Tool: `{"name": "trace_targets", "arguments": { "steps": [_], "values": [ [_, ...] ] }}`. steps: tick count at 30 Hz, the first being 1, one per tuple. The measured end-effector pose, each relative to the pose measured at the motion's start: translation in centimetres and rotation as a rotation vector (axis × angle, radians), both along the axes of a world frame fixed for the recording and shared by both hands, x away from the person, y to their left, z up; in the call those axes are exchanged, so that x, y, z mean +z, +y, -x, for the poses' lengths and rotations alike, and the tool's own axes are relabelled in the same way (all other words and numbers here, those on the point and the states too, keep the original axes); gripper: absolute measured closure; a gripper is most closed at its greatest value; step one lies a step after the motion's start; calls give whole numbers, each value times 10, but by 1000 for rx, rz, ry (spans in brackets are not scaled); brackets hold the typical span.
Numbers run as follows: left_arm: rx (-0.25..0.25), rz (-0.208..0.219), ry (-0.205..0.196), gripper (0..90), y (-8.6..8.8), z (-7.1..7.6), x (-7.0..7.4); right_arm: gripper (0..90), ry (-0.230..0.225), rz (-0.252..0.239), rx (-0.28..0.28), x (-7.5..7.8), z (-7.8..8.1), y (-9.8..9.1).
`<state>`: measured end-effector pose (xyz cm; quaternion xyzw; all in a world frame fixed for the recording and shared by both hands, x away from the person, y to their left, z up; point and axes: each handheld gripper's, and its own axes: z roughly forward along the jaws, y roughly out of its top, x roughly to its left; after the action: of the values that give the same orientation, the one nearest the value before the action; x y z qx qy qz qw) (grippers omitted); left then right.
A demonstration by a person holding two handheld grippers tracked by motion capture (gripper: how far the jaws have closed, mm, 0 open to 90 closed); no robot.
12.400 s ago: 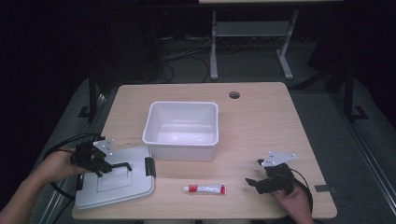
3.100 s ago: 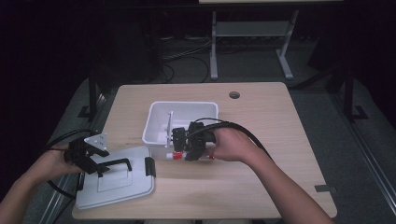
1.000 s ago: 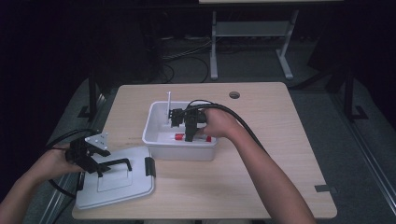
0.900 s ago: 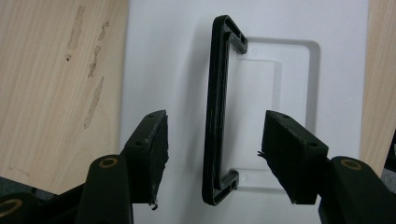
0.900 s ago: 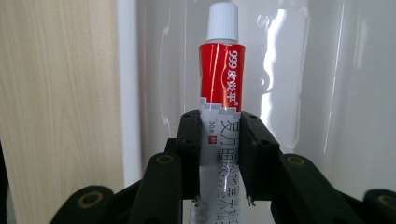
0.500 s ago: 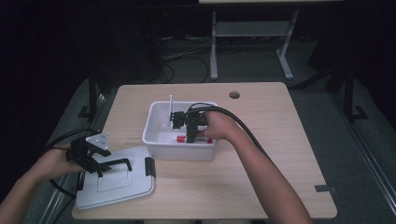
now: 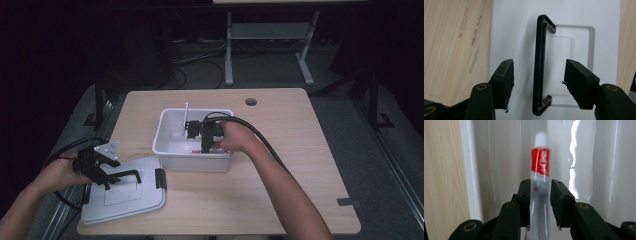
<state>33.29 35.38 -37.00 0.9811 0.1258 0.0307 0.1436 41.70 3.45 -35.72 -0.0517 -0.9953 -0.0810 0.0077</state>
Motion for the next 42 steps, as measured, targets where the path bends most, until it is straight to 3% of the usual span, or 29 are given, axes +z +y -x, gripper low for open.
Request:
{"name": "trace_targets", "arguments": {
  "steps": [10, 15, 24, 34, 42],
  "values": [
    [2, -4, 1, 404, 1, 0, 0, 654, -18, -12, -21, 11, -1, -7],
    [-2, -4, -8, 407, 0, 0, 2, 637, -30, -57, -30, 26, 3, -13],
    [-1, -4, -6, 412, -1, -1, 4, 580, -44, -79, -47, 44, 9, -25],
    [2, -1, -7, 415, -3, -2, 4, 493, -68, -110, -21, 63, 29, -32],
    [6, 11, -5, 419, -3, -2, 5, 455, -69, -103, 18, 65, 46, -27]
  ]
}}
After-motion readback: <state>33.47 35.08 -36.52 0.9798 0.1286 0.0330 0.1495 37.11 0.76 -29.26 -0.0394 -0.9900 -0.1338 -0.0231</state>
